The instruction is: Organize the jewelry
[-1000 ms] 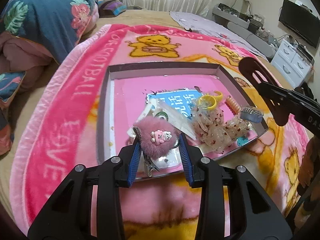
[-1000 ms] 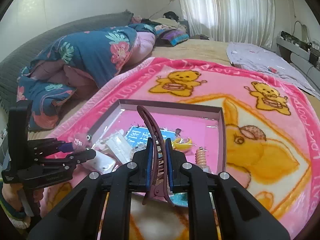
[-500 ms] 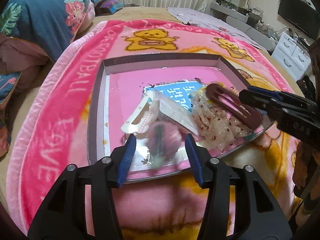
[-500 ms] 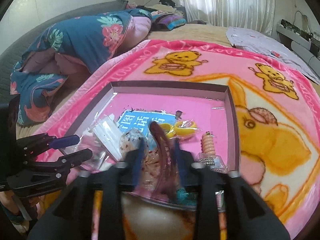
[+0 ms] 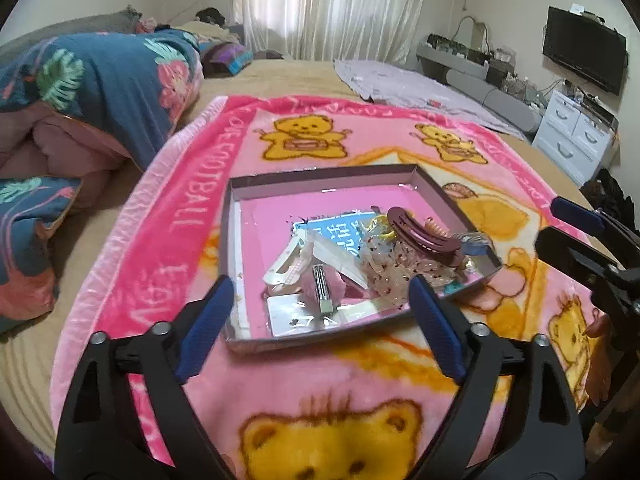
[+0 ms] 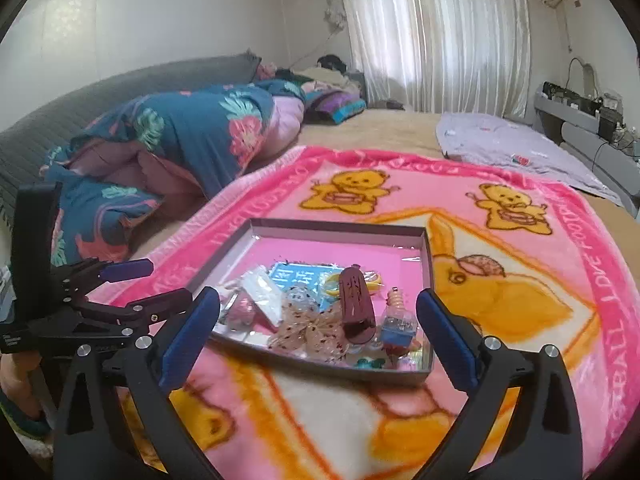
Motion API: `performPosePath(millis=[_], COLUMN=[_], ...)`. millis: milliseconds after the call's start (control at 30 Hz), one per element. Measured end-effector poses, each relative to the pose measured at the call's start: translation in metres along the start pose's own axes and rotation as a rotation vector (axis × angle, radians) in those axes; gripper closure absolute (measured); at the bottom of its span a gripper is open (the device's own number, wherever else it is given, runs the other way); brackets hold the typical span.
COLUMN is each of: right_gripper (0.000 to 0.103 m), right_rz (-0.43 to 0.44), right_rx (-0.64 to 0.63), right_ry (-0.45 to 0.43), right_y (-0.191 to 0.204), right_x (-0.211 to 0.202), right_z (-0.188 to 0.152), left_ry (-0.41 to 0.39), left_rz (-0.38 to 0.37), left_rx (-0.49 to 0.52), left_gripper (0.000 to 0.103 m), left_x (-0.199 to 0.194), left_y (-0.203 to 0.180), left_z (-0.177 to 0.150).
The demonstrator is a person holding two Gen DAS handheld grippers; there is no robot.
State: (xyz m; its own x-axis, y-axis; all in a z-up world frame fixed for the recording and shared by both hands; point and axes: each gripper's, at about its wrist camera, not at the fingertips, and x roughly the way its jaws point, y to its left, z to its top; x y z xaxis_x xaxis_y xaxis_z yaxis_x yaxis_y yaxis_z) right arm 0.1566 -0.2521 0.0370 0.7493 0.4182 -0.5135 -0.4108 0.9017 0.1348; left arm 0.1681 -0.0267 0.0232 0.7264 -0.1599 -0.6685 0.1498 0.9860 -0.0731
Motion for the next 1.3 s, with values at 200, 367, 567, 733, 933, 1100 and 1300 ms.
performPosePath(millis=[200, 367, 567, 733, 933, 1100, 1300], right_gripper=[0.004, 0.004, 0.004, 0.004, 0.004, 0.004, 0.004], right_rz=[-0.004, -0.023, -0.055, -0.059, -0.07, -0.065, -0.068], right_rx=[-0.005, 0.007, 0.023, 0.042, 0.044, 0.051, 0.058], right_ry=[-0.051, -0.042, -0.021, 0.021, 0.036, 0.048, 0.054], right_y=[0.011, 0.016, 0.02, 0.022, 0.024, 0.023, 0.019], right_x=[-0.044, -0.057, -0.058, -0.053, -0.051, -0.048, -0.047], right_z=[-0.015, -0.034, -0.061, -0.077, -0.084, -0.086, -0.087], left_ry=[-0.035, -0.029, -0.001, -0.008, -0.006, -0.004, 0.0], left_rz=[0.01, -0.012, -0.002, 0.004, -0.003, -0.004, -0.001], left_rx=[0.0, -0.017, -0.019, -0.024, -0.02, -0.026, -0.028], left_gripper=[0.011, 0.009, 0.009, 0.009, 0.009, 0.009, 0.009], left_x=[-0.032, -0.048, -0.055, -0.056, -0.052, -0.051, -0.05], left_y=[-0.007, -0.009, -0.01, -0.01, -0.013, -0.013, -0.012], left_z=[-0.013, -0.031, -0.056, -0.073, -0.079, -0.08, -0.081])
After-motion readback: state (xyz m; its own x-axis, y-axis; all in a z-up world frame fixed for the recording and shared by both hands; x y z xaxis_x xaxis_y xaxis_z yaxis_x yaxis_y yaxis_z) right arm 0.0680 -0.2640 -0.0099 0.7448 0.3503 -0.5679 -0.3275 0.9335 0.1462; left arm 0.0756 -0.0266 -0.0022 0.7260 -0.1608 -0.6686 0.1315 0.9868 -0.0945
